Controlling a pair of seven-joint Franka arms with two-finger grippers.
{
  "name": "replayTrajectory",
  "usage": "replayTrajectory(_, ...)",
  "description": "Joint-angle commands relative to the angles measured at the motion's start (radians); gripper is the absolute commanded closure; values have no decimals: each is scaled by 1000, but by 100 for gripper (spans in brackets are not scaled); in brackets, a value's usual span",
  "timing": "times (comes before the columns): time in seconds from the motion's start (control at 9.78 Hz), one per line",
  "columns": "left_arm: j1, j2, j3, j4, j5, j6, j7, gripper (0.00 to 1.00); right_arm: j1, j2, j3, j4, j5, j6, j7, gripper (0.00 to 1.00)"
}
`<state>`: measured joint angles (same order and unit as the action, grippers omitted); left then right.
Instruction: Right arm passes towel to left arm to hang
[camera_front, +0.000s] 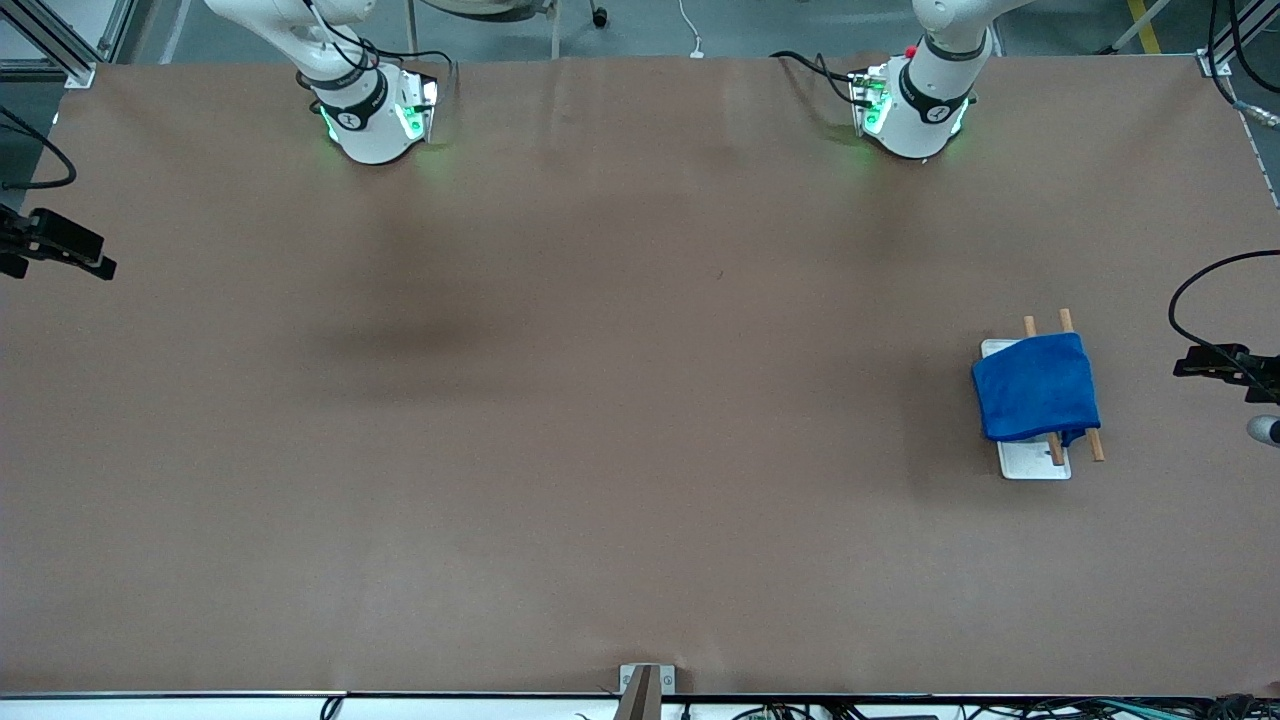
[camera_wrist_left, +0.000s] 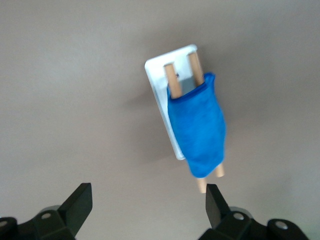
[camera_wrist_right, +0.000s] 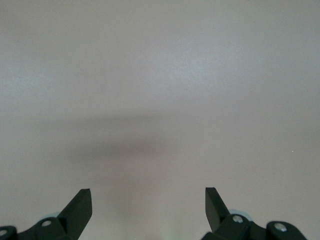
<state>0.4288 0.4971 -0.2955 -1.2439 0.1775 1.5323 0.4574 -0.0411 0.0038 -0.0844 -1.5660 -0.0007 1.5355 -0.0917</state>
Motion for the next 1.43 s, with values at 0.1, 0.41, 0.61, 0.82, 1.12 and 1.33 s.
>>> replayTrajectory(0.1, 8, -98, -103, -37, 11, 2, -175, 0, -22, -21, 18, -22, 2, 2, 3, 0)
replayTrajectory(0.41, 10, -132, -122, -11, -19, 5, -101, 0, -25, -21, 18, -20, 2, 2, 3, 0)
replayTrajectory(0.61, 8, -205, -117, -15, -93, -3, -153, 0, -26, -21, 18, -22, 4, 2, 3, 0)
replayTrajectory(0.82, 5, -273, -138, -22, -113, -46, -299, 0, -40, -21, 18, -22, 22, 0, 3, 0)
replayTrajectory(1.12, 1, -346, -197, -38, -132, -98, -423, 0, -42, -21, 17, -22, 24, -2, 3, 0)
replayTrajectory(1.33, -98, -441, -136, -144, -159, -100, -465, 0, -42, -21, 17, -22, 24, -2, 1, 0)
